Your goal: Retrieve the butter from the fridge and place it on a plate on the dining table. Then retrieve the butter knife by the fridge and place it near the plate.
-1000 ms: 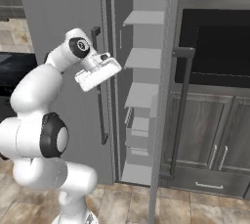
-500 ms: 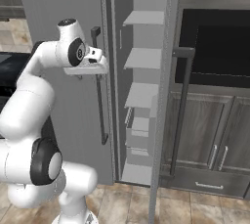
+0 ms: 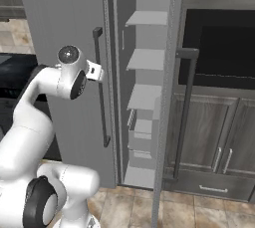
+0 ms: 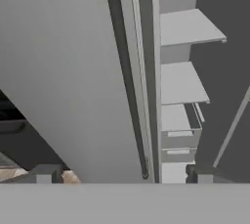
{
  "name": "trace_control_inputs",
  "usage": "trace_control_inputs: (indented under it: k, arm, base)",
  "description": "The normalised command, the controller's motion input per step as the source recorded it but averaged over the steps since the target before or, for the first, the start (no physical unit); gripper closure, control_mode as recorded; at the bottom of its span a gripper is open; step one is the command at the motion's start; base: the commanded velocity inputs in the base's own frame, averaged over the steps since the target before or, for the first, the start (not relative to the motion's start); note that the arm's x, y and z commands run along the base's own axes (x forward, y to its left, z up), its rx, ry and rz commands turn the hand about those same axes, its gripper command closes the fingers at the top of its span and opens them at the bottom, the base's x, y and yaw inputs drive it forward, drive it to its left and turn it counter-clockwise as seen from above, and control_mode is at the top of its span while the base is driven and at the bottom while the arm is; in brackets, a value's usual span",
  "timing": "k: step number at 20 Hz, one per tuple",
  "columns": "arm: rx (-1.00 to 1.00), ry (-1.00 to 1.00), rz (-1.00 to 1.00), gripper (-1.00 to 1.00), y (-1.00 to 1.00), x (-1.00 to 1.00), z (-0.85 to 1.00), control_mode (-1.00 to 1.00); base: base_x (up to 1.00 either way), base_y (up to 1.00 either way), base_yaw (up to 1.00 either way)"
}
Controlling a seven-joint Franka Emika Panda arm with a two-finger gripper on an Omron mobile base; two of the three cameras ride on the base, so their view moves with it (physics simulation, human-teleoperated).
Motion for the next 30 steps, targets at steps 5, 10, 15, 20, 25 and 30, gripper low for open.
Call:
trace_control_inputs:
  k: [5,10,15,20,25,30]
  arm:
    - [-0.11,-0.02,0.00,-1.00,0.00,0.24,-0.10,-1.00]
    - [-0.16,0.02,-0.03,-1.00,0.04,0.18,0.00,-1.00]
    - [0.00,0.02,-0.04,-1.00,0.09,0.37,0.00,-1.00]
    - [0.00,0.04,-0.03,-1.00,0.15,0.48,0.00,-1.00]
    - [0.00,0.02,0.00,-1.00,0.05,0.47,0.00,-1.00]
    - [0.00,0.00,0.00,-1.00,0.00,0.48,0.00,-1.00]
  base:
    - [0.00,0.00,0.00]
    - [0.00,0.00,0.00]
    - [0.00,0.00,0.00]
    - [0.00,0.00,0.00]
    - [0.00,0.00,0.00]
    - [0.00,0.00,0.00]
